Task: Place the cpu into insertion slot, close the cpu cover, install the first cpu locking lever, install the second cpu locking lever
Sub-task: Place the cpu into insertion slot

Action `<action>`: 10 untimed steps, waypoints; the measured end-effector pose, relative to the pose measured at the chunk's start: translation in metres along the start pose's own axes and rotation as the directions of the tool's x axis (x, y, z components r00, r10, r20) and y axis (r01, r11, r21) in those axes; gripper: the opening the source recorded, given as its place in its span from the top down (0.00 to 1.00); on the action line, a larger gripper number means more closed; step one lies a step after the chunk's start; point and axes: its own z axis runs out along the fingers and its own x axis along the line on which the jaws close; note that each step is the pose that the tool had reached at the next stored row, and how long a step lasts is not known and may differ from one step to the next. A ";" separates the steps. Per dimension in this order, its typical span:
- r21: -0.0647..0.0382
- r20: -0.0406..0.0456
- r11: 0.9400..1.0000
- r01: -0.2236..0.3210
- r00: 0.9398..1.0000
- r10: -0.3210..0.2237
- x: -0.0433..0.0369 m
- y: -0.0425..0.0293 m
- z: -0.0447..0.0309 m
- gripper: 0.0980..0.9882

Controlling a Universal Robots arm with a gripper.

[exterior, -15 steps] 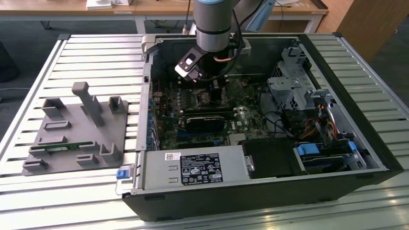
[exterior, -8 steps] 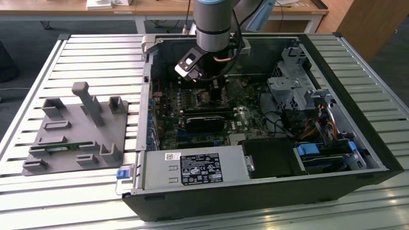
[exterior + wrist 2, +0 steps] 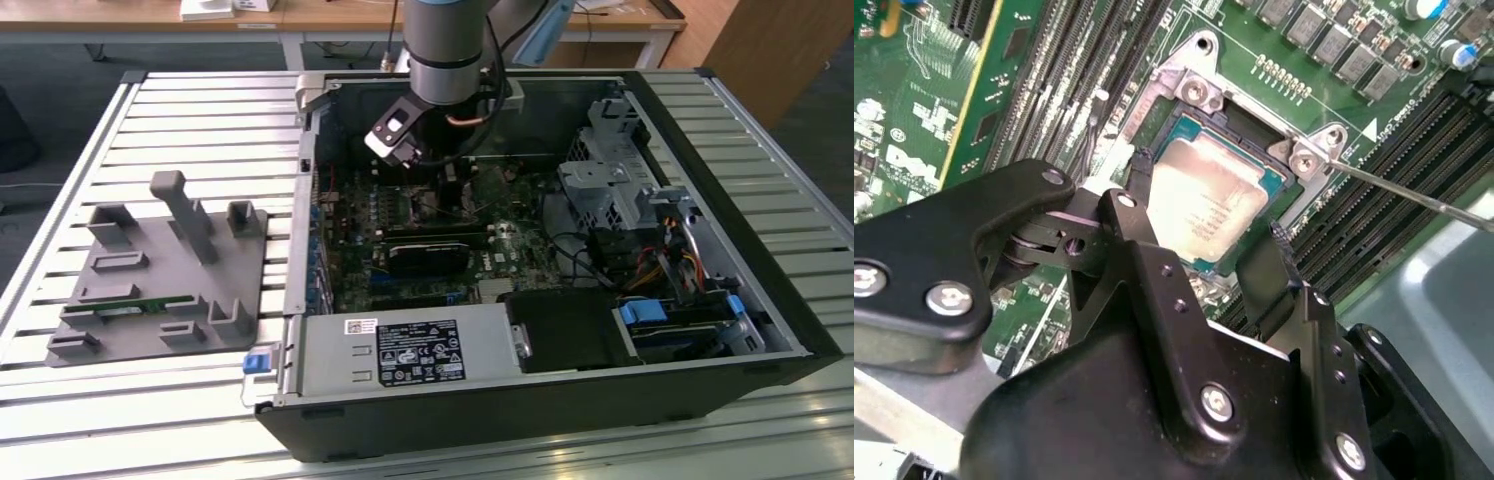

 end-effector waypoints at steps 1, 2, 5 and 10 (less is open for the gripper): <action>0.000 0.000 1.000 0.000 1.000 0.000 0.0000 0.0000 0.0000 0.42; 0.000 0.000 1.000 0.000 1.000 0.000 0.0001 -0.0002 0.0000 0.42; 0.000 0.000 1.000 0.000 1.000 0.000 0.0000 -0.0002 -0.0003 0.42; 0.000 0.000 1.000 0.000 1.000 0.000 -0.0001 0.0001 -0.0056 0.42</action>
